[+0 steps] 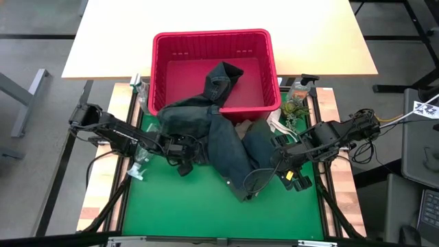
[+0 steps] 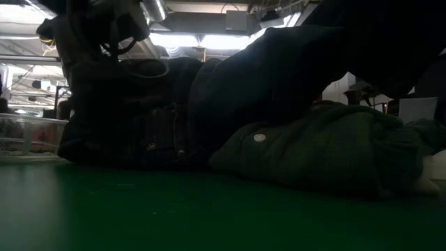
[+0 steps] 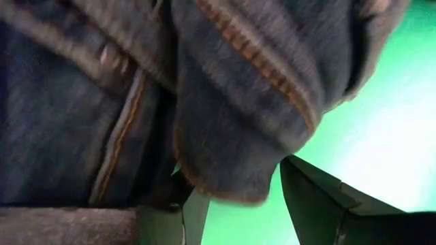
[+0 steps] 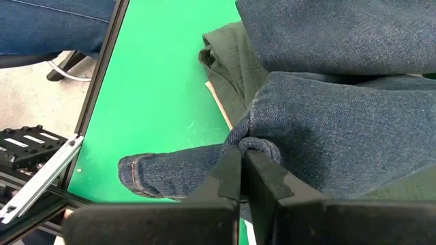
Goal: Fold laundry
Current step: Fold the dark blue pants
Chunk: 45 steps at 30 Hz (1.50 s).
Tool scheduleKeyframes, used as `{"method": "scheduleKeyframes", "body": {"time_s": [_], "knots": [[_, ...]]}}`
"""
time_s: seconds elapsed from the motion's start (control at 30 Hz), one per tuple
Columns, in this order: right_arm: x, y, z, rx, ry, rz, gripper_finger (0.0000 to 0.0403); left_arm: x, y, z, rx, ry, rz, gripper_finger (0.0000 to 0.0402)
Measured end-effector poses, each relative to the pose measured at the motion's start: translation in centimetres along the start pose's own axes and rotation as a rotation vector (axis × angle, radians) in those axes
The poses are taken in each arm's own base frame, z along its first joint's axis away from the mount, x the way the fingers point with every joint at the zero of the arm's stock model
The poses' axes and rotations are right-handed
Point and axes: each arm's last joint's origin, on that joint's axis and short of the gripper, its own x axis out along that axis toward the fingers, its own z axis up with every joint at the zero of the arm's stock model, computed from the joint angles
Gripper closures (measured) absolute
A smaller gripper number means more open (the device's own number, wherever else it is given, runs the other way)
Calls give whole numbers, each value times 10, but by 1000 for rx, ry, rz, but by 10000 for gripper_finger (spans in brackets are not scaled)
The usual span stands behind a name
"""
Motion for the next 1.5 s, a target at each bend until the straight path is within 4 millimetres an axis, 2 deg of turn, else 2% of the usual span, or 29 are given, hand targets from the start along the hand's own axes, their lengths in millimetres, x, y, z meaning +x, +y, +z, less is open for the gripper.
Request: {"method": "scheduleKeyframes", "body": {"time_s": [0.1,0.2,0.37,0.47,0.6,0.77,0.97,1.13,1.3,1.5], "knots": [[0,0,0,0,0,0,393,2,-2,2,-5,-48,-46,237],[0,0,0,0,-1,-11,393,2,-7,5,-13,-69,-117,256],[-1,-5,0,-1,-9,-182,393,-1,-17,13,-119,-94,-259,336],[-3,-6,-1,-1,-18,-226,393,-11,-27,23,-152,-90,-343,388],[-11,-6,-7,-5,-42,-218,393,-39,-46,39,-127,-79,-486,393],[-39,-6,-29,19,-137,-214,393,-96,-63,49,-82,-90,-584,397],[-77,-8,-66,134,-291,-304,393,-160,-62,40,-93,-41,-485,397],[-102,-11,-97,322,-431,-343,393,-203,-53,31,-131,-14,-435,398],[-113,-7,-115,472,-479,-146,393,-230,-49,20,-123,28,-445,398],[-116,-1,-122,502,-445,67,393,-241,-53,1,-117,102,-478,398]]}}
